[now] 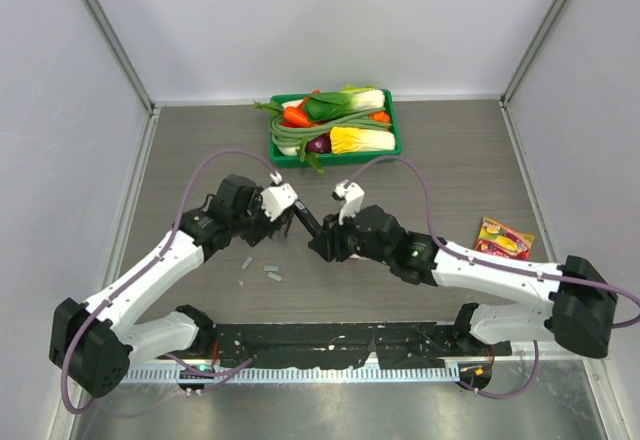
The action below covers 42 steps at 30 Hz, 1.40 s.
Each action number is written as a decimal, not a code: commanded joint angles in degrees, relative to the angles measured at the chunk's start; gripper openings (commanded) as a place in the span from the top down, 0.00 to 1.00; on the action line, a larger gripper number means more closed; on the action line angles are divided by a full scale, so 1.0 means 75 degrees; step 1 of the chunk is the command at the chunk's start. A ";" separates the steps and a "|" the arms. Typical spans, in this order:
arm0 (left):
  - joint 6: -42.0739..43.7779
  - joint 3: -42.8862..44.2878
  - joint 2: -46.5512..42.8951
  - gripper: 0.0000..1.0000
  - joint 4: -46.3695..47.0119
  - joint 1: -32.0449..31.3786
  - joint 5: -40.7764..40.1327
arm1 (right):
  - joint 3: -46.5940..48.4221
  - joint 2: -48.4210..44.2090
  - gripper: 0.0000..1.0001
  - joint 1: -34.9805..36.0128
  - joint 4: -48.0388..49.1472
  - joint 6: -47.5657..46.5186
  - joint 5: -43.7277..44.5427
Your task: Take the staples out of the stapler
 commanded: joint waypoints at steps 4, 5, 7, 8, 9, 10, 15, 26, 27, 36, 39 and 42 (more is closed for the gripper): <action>-0.1424 0.1210 -0.0253 0.32 -0.1147 0.0105 0.0638 | 0.2275 0.1371 0.99 -0.0249 -0.0650 -0.1290 0.0915; -0.1483 0.1280 -0.0300 0.31 -0.1264 0.0151 0.0708 | 0.2485 0.1489 0.99 -0.0331 -0.0733 -0.1454 0.0903; -0.1647 0.1421 -0.0324 0.28 -0.1323 0.0443 0.0860 | 0.2651 0.1806 0.99 -0.0506 -0.0746 -0.1642 0.0750; -0.1683 0.1526 -0.0289 0.27 -0.1370 0.0595 0.1104 | 0.2837 0.1934 0.99 -0.0530 -0.0746 -0.1851 0.0762; -0.1729 0.1573 -0.0265 0.27 -0.1382 0.1003 0.1258 | 0.2967 0.2051 0.99 -0.0554 -0.0781 -0.1981 0.0739; -0.1776 0.1632 -0.0196 0.27 -0.1393 0.1239 0.1410 | 0.3096 0.2319 0.99 -0.0577 -0.0804 -0.2087 0.0738; -0.1941 0.2066 0.0320 0.28 -0.1487 0.2785 0.2278 | 0.4068 0.3270 0.99 -0.0589 -0.1004 -0.2883 0.0738; -0.2280 0.2031 0.0543 0.28 -0.1019 0.3409 0.2595 | 0.4620 0.4747 0.99 -0.0554 0.1408 -0.4172 0.1439; -0.2304 0.2019 0.0567 0.28 -0.0984 0.3467 0.2595 | 0.4678 0.5050 0.99 -0.0542 0.1793 -0.4232 0.1581; -0.2398 0.1738 0.0695 0.28 -0.0679 0.4088 0.2993 | 0.5511 0.6751 0.99 -0.0238 0.3727 -0.5076 0.3034; -0.2386 0.1750 0.0801 0.29 -0.0726 0.4241 0.3075 | 0.5581 0.7149 0.99 -0.0191 0.4280 -0.5111 0.3386; -0.2398 0.1715 0.0836 0.29 -0.0714 0.4499 0.3181 | 0.5558 0.7408 0.99 -0.0179 0.4422 -0.4936 0.3492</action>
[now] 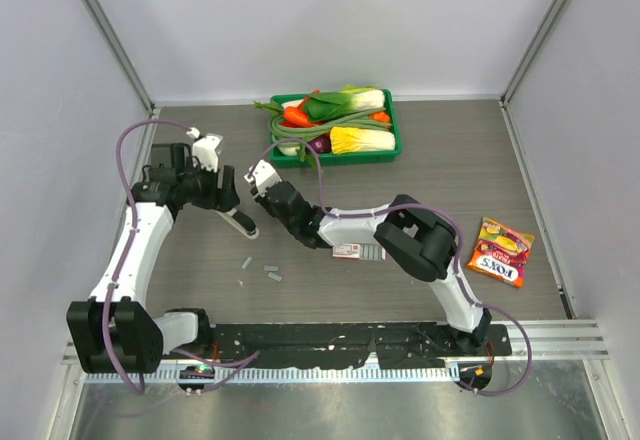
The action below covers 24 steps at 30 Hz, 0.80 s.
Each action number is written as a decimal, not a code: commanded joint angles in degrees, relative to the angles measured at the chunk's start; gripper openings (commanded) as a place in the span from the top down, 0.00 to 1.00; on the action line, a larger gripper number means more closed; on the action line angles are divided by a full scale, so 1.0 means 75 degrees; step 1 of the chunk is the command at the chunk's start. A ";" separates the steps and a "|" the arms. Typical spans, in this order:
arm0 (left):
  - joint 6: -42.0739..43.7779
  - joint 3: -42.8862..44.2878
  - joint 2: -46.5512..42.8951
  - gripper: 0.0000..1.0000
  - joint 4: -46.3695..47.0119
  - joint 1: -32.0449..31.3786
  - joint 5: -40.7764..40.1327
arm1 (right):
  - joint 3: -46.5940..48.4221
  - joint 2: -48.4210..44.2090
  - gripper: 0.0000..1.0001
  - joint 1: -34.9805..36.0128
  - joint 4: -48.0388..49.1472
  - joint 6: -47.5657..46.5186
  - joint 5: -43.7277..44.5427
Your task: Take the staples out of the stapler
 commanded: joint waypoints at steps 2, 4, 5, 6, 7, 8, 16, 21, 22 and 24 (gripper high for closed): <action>-0.0087 -0.0092 0.0009 0.29 0.0236 0.0282 0.0375 | 0.0129 -0.0038 0.99 0.0048 0.1511 0.0103 0.0537; -0.0099 -0.0127 -0.0038 0.29 0.0248 0.0294 0.0398 | -0.0071 -0.0202 0.89 0.0048 0.1395 0.0244 0.0444; -0.0099 -0.0162 -0.0061 0.29 0.0259 0.0283 0.0398 | -0.0223 -0.0272 0.82 0.0060 0.1266 0.0419 0.0316; -0.0099 -0.0186 -0.0062 0.29 0.0260 0.0282 0.0398 | -0.0317 -0.0423 0.68 0.0060 0.1114 0.0502 0.0210; -0.0099 -0.0186 -0.0108 0.29 0.0248 0.0282 0.0398 | -0.0446 -0.0552 0.62 0.0072 0.1055 0.0572 0.0162; -0.0087 -0.0209 -0.0109 0.29 0.0259 0.0294 0.0387 | -0.0691 -0.0658 0.57 0.0072 0.0996 0.0724 0.0069; -0.0157 -0.0210 -0.0319 0.28 0.0166 0.0294 0.0375 | -0.1419 -0.1747 0.36 0.0072 0.0351 0.1053 -0.0623; -0.0134 -0.0268 -0.0495 0.28 0.0131 0.0294 0.0281 | -0.1817 -0.2521 0.37 0.0095 -0.0116 0.1100 -0.0740; -0.0122 -0.0268 -0.0518 0.28 0.0119 0.0294 0.0258 | -0.1899 -0.2673 0.39 0.0118 -0.0222 0.1100 -0.0845; -0.0134 -0.0292 -0.0530 0.28 0.0096 0.0306 0.0269 | -0.2192 -0.3154 0.42 0.0281 -0.0503 0.1100 -0.1033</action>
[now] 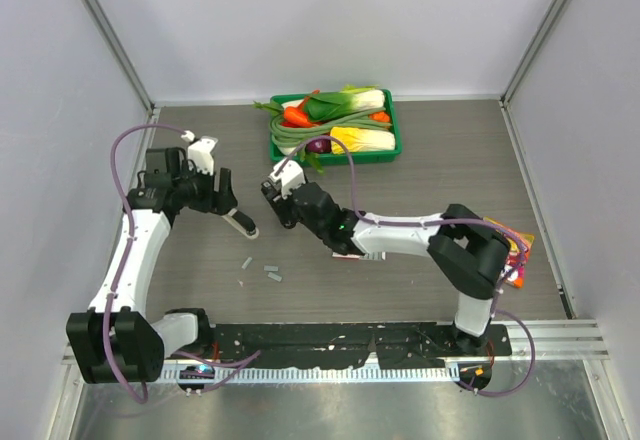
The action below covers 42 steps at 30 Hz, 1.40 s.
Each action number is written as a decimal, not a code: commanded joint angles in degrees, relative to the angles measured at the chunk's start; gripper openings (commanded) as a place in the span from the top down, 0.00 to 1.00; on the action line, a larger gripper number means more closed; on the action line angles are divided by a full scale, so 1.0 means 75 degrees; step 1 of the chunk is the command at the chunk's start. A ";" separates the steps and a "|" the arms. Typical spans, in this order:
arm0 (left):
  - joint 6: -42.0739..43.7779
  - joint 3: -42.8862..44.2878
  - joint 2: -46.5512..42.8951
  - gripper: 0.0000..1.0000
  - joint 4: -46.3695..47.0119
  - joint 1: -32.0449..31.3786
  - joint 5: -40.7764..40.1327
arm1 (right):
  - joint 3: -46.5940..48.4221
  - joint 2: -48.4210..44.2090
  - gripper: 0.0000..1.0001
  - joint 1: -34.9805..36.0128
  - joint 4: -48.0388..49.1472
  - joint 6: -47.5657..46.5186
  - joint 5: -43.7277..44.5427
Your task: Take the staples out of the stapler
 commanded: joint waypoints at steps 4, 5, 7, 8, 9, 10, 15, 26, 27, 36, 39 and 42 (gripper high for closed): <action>-0.0134 -0.0096 -0.0233 0.28 0.0046 0.0032 0.0074 | -0.0919 -0.1747 0.46 0.0754 -0.1057 0.0018 -0.0561; -0.0134 -0.0108 -0.0233 0.28 0.0034 0.0032 0.0063 | -0.1082 -0.1865 0.46 0.0847 -0.1233 0.0134 -0.0632; -0.0134 -0.0120 -0.0233 0.28 0.0011 0.0032 0.0027 | -0.1282 -0.2158 0.46 0.1093 -0.1656 0.0356 -0.0971; -0.0146 -0.0120 -0.0256 0.27 0.0022 0.0032 -0.0008 | -0.1469 -0.2217 0.44 0.1176 -0.1750 0.0567 -0.1054; -0.0134 -0.0120 -0.0257 0.27 0.0011 0.0032 -0.0020 | -0.1552 -0.2241 0.43 0.1269 -0.1913 0.0662 -0.1136; -0.0122 -0.0108 -0.0257 0.27 -0.0013 0.0043 -0.0031 | -0.1611 -0.2252 0.43 0.1433 -0.1984 0.0744 -0.1148; -0.0134 -0.0026 -0.0257 0.26 -0.0118 0.0032 -0.0043 | -0.2009 -0.2066 0.39 0.1727 -0.1752 0.0991 -0.0996; 0.0042 -0.0050 -0.0503 0.25 -0.0294 0.0032 -0.0195 | -0.1589 -0.0812 0.34 0.1845 -0.1540 0.0933 -0.1090; 0.0030 -0.0050 -0.0479 0.25 -0.0282 0.0043 -0.0207 | -0.1553 -0.0695 0.34 0.1845 -0.1505 0.0932 -0.1124; 0.0135 -0.0120 -0.0315 0.25 -0.0271 0.0032 -0.0277 | -0.1190 -0.0343 0.38 0.1856 -0.1481 0.0932 -0.1499; 0.0194 -0.0155 -0.0362 0.25 -0.0259 0.0032 -0.0347 | -0.1119 -0.0249 0.39 0.1868 -0.1516 0.0956 -0.1570; 0.0264 -0.0225 -0.0455 0.25 -0.0247 0.0032 -0.0441 | -0.1049 -0.0155 0.41 0.1856 -0.1551 0.1038 -0.1582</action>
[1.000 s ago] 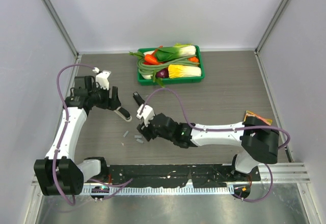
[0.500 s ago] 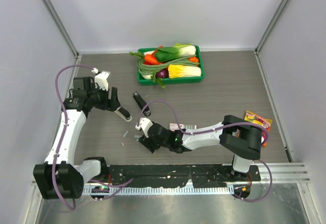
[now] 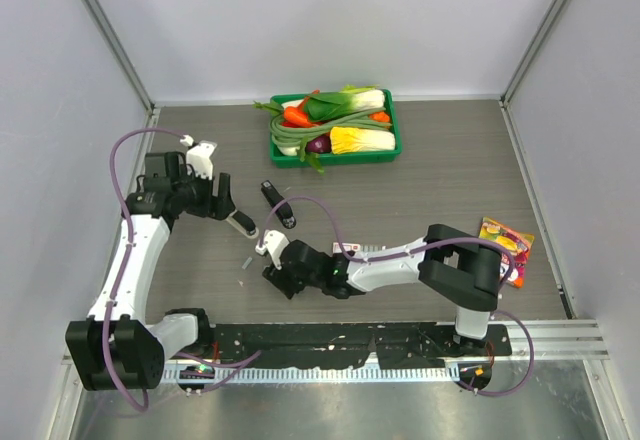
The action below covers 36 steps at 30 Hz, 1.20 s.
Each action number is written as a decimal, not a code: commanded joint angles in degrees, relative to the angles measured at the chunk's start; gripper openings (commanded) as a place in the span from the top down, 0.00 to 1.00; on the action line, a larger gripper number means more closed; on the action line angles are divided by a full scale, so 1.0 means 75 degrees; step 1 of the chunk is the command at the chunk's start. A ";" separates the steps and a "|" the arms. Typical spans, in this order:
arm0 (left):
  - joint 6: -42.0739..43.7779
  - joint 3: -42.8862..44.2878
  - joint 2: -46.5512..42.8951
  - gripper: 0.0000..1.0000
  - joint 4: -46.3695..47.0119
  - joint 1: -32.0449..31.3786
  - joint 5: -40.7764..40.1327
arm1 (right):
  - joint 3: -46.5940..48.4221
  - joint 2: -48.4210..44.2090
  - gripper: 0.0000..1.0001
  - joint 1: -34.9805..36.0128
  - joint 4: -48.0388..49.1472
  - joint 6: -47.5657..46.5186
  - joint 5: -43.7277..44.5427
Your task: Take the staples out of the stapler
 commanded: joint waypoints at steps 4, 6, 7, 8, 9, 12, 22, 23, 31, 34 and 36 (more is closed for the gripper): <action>0.0224 -0.0182 -0.0284 0.25 0.0041 0.0029 -0.0197 | 0.0365 0.0262 0.47 0.0055 0.0218 0.0181 -0.0022; 0.0247 -0.0194 -0.0320 0.24 0.0041 0.0041 -0.0209 | 0.0435 0.0321 0.49 0.0055 0.0160 0.0181 -0.0022; 0.0271 -0.0206 -0.0343 0.24 0.0053 0.0029 -0.0220 | 0.0458 0.0344 0.50 0.0055 0.0148 0.0193 -0.0022; 0.0271 -0.0194 -0.0332 0.24 0.0042 0.0029 -0.0244 | 0.0505 0.0368 0.51 0.0055 0.0147 0.0205 -0.0034; 0.0282 -0.0206 -0.0355 0.24 0.0053 0.0041 -0.0244 | 0.0540 0.0391 0.52 0.0055 0.0136 0.0216 -0.0034; 0.0294 -0.0217 -0.0355 0.24 0.0065 0.0029 -0.0256 | 0.0658 0.0497 0.56 0.0055 0.0077 0.0228 -0.0010; 0.0294 -0.0171 -0.0343 0.24 0.0100 0.0029 -0.0303 | 0.0518 0.0380 0.66 0.0067 -0.0134 0.0298 0.0200; 0.0294 -0.0171 -0.0332 0.24 0.0112 0.0029 -0.0302 | 0.0436 0.0310 0.66 0.0079 -0.0157 0.0298 0.0247; 0.0271 -0.0112 -0.0343 0.24 0.0089 0.0029 -0.0314 | 0.0248 0.0181 0.71 0.0301 -0.0321 0.0263 0.0657; 0.0294 -0.0100 -0.0378 0.24 0.0053 0.0029 -0.0326 | 0.0154 0.0099 0.76 0.0371 -0.0333 0.0286 0.0856; 0.0283 -0.0100 -0.0390 0.24 0.0053 0.0029 -0.0326 | 0.0096 0.0052 0.79 0.0383 -0.0345 0.0310 0.0950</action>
